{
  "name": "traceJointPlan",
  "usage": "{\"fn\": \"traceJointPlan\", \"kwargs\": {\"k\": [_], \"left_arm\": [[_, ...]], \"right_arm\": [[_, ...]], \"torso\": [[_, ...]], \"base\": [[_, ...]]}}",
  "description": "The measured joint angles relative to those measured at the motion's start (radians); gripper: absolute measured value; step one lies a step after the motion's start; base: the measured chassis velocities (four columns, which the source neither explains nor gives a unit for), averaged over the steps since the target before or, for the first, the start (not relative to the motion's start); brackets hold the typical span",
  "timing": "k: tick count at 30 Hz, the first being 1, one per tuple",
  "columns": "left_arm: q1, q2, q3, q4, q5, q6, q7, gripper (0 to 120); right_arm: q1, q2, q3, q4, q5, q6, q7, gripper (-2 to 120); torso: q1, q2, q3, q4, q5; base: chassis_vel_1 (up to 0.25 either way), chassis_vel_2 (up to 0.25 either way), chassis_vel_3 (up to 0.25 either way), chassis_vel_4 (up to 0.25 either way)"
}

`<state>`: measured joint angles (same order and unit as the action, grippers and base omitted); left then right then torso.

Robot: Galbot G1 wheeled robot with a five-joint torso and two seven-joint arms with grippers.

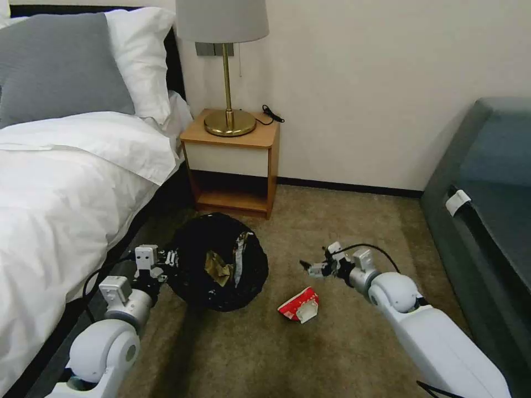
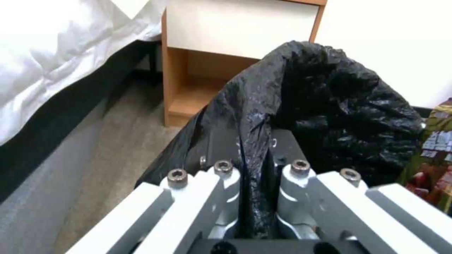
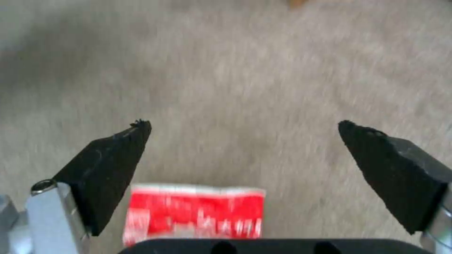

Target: Pick up the trash bin, then pick up the garbage on the floor and place it into the trash bin.

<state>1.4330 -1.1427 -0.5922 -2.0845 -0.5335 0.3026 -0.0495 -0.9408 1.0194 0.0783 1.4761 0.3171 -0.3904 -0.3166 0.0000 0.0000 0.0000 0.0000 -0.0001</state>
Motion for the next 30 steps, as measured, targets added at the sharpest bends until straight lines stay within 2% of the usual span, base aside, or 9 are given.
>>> {"fn": "traceJointPlan", "kwargs": {"k": [5, 9, 23, 30], "left_arm": [[-0.01, 0.032, -0.008, 0.006, -0.013, 0.005, -0.006, 5], [-0.014, 0.04, -0.007, 0.01, -0.019, 0.007, -0.008, 5], [0.01, 0.034, 0.013, 0.01, -0.005, 0.005, -0.008, 5], [0.022, 0.024, 0.017, -0.012, 0.007, 0.002, -0.006, 5]], "right_arm": [[-0.014, -0.004, -0.03, -0.038, -0.082, 0.0, -0.038, 100], [-0.02, -0.003, -0.046, -0.074, -0.148, 0.026, -0.071, 100], [-0.026, 0.042, -0.097, -0.137, -0.256, 0.074, -0.118, 100], [0.008, 0.109, -0.108, -0.237, -0.308, 0.11, -0.118, 100]], "torso": [[0.0, 0.0, 0.0, 0.0, 0.0], [0.0, 0.0, 0.0, -0.0001, 0.0], [0.0, 0.0, 0.0, -0.0001, 0.0001], [0.0, 0.0, 0.0, 0.0, 0.0002]], "base": [[0.0, 0.0, 0.0, 0.0], [0.0, 0.0, 0.0, 0.0], [0.0, 0.0, 0.0, 0.0], [0.0, 0.0, 0.0, 0.0]]}}
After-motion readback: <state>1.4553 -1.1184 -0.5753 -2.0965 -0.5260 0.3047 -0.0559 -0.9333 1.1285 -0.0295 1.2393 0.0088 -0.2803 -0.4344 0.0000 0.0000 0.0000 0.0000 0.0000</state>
